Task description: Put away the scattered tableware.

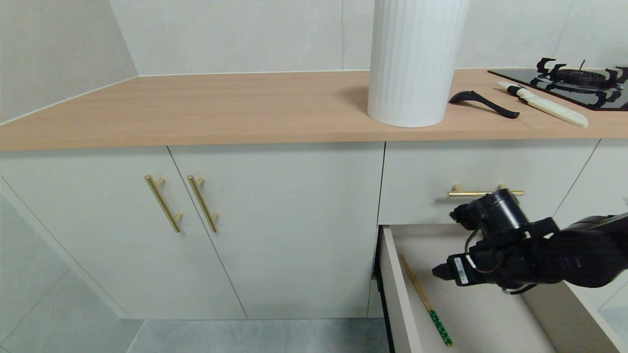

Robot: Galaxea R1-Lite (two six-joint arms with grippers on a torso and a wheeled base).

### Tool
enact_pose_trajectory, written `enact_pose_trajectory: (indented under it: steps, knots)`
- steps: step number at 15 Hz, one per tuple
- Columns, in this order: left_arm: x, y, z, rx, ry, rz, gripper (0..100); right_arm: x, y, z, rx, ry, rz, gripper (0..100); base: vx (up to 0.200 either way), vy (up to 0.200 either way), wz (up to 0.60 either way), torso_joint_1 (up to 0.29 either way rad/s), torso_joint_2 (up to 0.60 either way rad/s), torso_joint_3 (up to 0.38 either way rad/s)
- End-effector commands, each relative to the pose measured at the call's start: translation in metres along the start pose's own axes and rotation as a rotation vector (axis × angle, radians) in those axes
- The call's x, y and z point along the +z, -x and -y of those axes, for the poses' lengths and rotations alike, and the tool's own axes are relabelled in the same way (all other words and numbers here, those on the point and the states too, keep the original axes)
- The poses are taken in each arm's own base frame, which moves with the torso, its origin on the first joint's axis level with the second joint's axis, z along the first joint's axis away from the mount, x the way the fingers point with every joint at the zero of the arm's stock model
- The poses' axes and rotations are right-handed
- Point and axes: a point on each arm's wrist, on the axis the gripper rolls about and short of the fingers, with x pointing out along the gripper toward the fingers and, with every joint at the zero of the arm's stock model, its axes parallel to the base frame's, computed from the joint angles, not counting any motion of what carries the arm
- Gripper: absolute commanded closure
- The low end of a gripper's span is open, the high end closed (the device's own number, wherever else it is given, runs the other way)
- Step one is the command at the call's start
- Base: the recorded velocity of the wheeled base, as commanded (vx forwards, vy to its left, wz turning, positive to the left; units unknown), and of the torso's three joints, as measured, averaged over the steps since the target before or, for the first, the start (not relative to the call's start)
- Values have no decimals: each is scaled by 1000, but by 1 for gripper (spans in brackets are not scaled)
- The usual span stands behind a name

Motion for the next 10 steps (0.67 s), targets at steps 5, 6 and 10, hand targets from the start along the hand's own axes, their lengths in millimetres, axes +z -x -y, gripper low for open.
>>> enact_pose_trajectory:
  steps: [5,6,10]
  knots:
    - [0,0,0,0,0,0,0,20,116,33,4,-19,370,0,0,0,0,0,0,0]
    - [0,0,0,0,0,0,0,20,126,35,3,-10,400,0,0,0,0,0,0,0]
    - [0,0,0,0,0,0,0,23,146,48,-34,-14,494,0,0,0,0,0,0,0]
